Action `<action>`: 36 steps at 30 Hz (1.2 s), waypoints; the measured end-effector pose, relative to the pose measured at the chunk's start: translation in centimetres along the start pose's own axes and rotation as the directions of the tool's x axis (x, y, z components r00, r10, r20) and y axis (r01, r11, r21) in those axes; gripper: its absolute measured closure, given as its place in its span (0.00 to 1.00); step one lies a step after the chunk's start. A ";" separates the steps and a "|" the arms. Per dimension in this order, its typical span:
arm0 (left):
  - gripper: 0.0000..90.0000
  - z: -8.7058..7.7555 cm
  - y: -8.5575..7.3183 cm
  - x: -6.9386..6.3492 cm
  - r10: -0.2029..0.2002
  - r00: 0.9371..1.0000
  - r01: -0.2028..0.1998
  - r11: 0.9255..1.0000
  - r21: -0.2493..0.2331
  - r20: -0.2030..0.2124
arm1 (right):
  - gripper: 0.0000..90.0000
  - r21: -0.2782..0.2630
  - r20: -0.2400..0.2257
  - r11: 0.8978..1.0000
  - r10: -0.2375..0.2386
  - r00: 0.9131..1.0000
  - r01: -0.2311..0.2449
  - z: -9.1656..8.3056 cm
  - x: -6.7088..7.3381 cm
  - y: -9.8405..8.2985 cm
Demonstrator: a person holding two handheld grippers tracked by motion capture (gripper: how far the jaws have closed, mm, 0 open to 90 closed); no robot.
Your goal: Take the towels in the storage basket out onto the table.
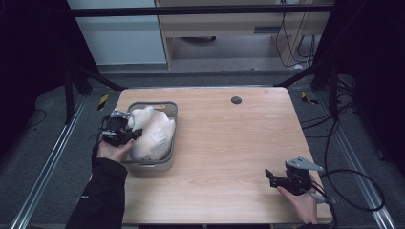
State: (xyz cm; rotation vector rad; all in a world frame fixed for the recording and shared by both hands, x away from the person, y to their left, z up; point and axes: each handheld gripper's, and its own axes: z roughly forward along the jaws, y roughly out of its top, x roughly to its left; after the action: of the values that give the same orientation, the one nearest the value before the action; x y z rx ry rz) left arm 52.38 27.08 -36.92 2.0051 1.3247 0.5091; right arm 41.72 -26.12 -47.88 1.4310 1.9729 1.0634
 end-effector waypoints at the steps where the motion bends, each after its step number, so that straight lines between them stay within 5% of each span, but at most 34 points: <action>1: 0.86 -0.2 0.1 0.0 -0.005 1.000 0.005 1.000 -0.010 0.003 | 0.17 0.000 0.000 1.000 0.000 1.000 0.000 0.0 0.0 0.0; 11: 0.86 -3.2 2.0 -0.4 0.016 1.000 -0.016 0.997 -0.082 0.007 | 0.17 -0.002 0.001 1.000 -0.005 1.000 0.005 0.0 0.0 0.0; 36: 0.86 -7.4 4.4 -1.0 0.040 0.999 -0.037 0.985 -0.168 0.015 | 0.17 -0.001 -0.005 1.000 -0.005 1.000 0.005 0.0 0.0 -0.1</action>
State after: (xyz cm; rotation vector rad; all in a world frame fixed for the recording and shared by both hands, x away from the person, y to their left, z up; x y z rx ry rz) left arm 50.12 27.39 -28.59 1.8949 1.1929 0.5983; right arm 41.66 -26.12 -47.90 1.4229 1.9783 1.0668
